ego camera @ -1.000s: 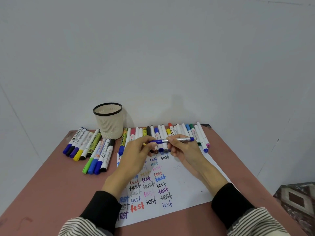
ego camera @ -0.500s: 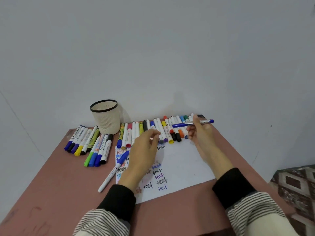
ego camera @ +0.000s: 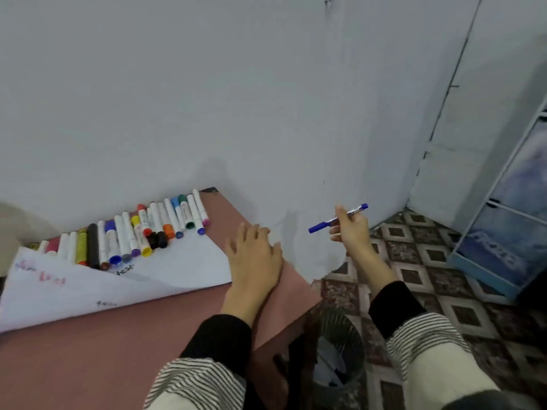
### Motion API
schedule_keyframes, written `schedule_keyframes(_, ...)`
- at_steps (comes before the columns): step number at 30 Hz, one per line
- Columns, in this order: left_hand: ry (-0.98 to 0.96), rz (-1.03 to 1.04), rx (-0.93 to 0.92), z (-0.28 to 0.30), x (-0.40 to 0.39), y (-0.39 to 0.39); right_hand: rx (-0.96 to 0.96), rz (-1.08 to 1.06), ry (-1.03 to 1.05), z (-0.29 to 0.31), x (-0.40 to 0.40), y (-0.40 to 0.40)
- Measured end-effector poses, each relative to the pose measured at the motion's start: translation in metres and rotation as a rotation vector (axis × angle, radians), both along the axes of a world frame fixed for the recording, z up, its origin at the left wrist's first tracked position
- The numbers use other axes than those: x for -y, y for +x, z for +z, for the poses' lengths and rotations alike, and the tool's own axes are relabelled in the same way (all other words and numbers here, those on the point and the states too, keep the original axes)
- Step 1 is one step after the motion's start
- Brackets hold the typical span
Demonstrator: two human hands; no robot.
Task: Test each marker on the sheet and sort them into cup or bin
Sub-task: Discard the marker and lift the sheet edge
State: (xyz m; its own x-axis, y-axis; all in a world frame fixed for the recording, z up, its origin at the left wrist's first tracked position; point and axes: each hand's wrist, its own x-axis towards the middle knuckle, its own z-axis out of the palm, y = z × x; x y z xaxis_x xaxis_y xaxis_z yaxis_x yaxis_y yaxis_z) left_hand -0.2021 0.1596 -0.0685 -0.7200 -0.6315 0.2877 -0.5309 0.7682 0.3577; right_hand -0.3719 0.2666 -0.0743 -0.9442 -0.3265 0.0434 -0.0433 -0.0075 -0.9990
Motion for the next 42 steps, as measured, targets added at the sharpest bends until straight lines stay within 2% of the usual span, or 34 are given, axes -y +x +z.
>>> schedule_keyframes(2, 0.057, 0.023, 0.122, -0.005, -0.001, -0.008, 0.061, -0.028, 0.093, -0.032, -0.018, -0.013)
schedule_keyframes(4, 0.049, 0.018, 0.167, -0.006, -0.001, -0.009, 0.116, -0.028, 0.178, -0.063, -0.033, -0.017)
schedule_keyframes(12, 0.022, 0.010, 0.169, -0.007, -0.001, -0.008, 0.274, 0.003, 0.517, -0.168, -0.068, -0.005)
schedule_keyframes(15, 0.037, 0.024, 0.172, -0.007, 0.000, -0.009, 0.261, 0.015, 0.621, -0.194, -0.071, -0.007)
schedule_keyframes(17, 0.045, 0.036, 0.171, -0.007, -0.001, -0.009, 0.249, 0.011, 0.697, -0.204, -0.071, -0.009)
schedule_keyframes(22, 0.062, 0.041, 0.134, -0.006, -0.001, -0.009, 0.344, 0.063, 0.725, -0.204, -0.070, -0.007)
schedule_keyframes(25, 0.102, 0.046, 0.083, -0.005, 0.000, -0.008, 0.330, 0.084, 0.763, -0.206, -0.068, -0.010)
schedule_keyframes(29, 0.236, 0.090, -0.161, 0.001, 0.001, -0.004, 0.241, 0.057, 0.652, -0.180, -0.051, -0.010)
schedule_keyframes(33, 0.464, 0.151, -0.569, 0.010, 0.008, 0.004, 0.105, 0.037, 0.398, -0.094, -0.016, 0.011)
schedule_keyframes(36, 0.621, 0.337, -0.817, 0.016, 0.015, 0.011, -0.030, 0.075, 0.265, -0.033, 0.009, 0.026)
schedule_keyframes(39, 0.973, 0.507, -1.106, 0.021, 0.031, 0.019, -0.174, 0.158, 0.207, 0.017, 0.029, 0.048)
schedule_keyframes(42, 1.456, 0.489, -1.473, 0.030, 0.040, 0.035, -0.273, 0.261, 0.228, 0.046, 0.052, 0.072)
